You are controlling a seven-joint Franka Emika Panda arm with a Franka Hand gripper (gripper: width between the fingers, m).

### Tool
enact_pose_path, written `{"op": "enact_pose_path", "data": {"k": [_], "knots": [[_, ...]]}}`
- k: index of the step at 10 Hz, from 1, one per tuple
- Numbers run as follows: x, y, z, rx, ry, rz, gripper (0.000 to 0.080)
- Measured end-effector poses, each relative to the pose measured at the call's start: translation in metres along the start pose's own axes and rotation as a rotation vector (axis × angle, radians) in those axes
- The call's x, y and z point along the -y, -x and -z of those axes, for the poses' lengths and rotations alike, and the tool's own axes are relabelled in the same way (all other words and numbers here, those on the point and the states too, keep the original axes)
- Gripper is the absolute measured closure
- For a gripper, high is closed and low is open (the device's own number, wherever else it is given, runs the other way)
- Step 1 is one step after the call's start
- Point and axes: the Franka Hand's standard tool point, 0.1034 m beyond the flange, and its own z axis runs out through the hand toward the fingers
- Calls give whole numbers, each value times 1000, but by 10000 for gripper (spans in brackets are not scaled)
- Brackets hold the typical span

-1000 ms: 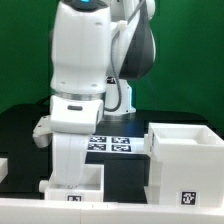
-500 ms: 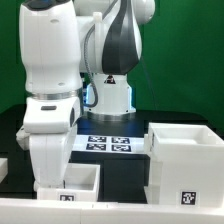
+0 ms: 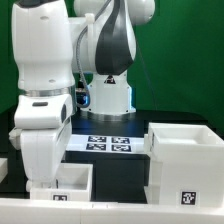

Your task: Assemble drawer

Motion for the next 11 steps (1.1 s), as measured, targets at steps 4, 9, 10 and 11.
{"op": "enact_pose_path", "data": {"k": [4, 9, 10, 11], "knots": [[1, -2, -2, -1, -4, -8, 160], [1, -2, -2, -2, -5, -8, 720], [0, -2, -1, -1, -1, -7, 760], [0, -10, 2, 0, 15, 4, 760]]}}
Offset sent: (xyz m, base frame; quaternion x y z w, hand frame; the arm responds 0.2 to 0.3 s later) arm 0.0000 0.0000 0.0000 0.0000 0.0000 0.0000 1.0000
